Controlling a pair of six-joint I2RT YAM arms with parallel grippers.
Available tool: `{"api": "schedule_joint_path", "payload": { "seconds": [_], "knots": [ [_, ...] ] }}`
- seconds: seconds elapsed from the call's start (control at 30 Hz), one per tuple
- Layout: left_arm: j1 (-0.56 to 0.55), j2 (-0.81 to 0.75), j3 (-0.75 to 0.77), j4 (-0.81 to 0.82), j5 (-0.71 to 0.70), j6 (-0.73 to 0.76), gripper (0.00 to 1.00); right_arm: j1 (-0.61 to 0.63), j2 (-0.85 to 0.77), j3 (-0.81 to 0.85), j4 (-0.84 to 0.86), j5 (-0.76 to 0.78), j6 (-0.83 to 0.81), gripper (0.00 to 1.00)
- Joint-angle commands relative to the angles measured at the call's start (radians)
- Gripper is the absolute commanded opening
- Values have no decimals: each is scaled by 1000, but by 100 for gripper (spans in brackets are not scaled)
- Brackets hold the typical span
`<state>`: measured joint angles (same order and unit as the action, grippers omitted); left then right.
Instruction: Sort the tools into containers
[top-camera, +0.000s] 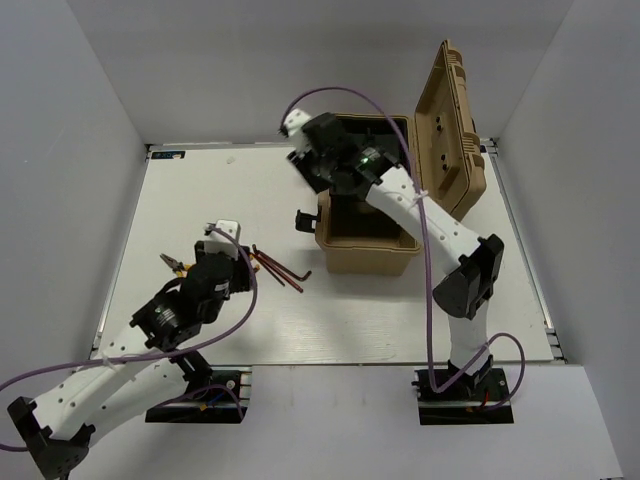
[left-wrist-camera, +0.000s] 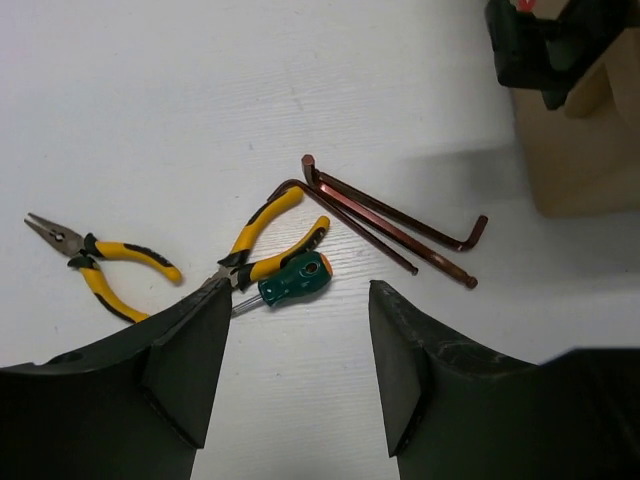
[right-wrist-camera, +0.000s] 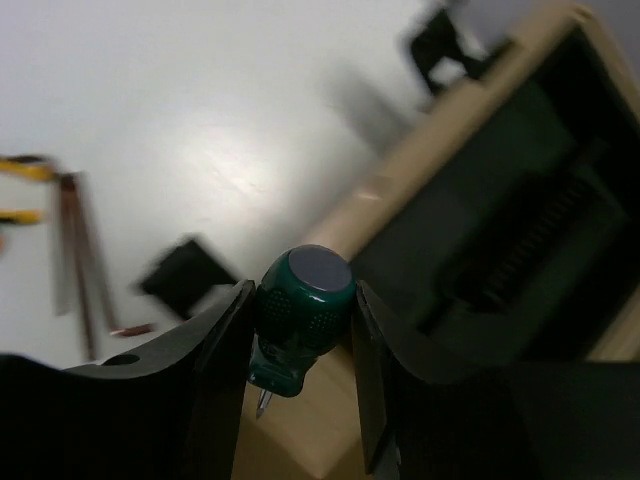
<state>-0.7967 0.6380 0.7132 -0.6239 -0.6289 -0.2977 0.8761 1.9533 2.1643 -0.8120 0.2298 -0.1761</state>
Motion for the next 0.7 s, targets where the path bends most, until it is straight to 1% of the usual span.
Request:
{"api": "schedule_joint_path", "payload": {
  "seconds": [0.0, 0.07, 0.1, 0.2, 0.23, 0.27, 0.3, 0.43, 0.57, 0.67],
  "knots": [
    [2, 80, -4, 49, 83, 97, 67, -121, -13, 11, 88, 195, -71, 0],
    [2, 170, 26, 26, 109, 97, 67, -173, 25, 43, 90, 241, -98, 0],
    [2, 193, 38, 15, 109, 97, 72, -183, 38, 51, 91, 252, -105, 0],
    [2, 221, 38, 15, 109, 86, 79, -215, 93, 65, 128, 344, -173, 0],
    [2, 221, 38, 15, 109, 86, 80, -226, 108, 69, 132, 356, -181, 0],
    [2, 221, 38, 15, 109, 77, 81, -239, 131, 71, 154, 400, -189, 0],
    [2, 221, 38, 15, 109, 77, 81, -244, 147, 74, 165, 413, -218, 0],
    [2, 212, 29, 24, 89, 63, 84, -276, 190, 77, 178, 444, -241, 0],
    [13, 262, 29, 12, 63, 9, 84, -292, 219, 72, 220, 502, -286, 0],
    [22, 324, 40, -14, 52, -21, 84, -313, 210, 80, 209, 484, -267, 0]
  ]
}}
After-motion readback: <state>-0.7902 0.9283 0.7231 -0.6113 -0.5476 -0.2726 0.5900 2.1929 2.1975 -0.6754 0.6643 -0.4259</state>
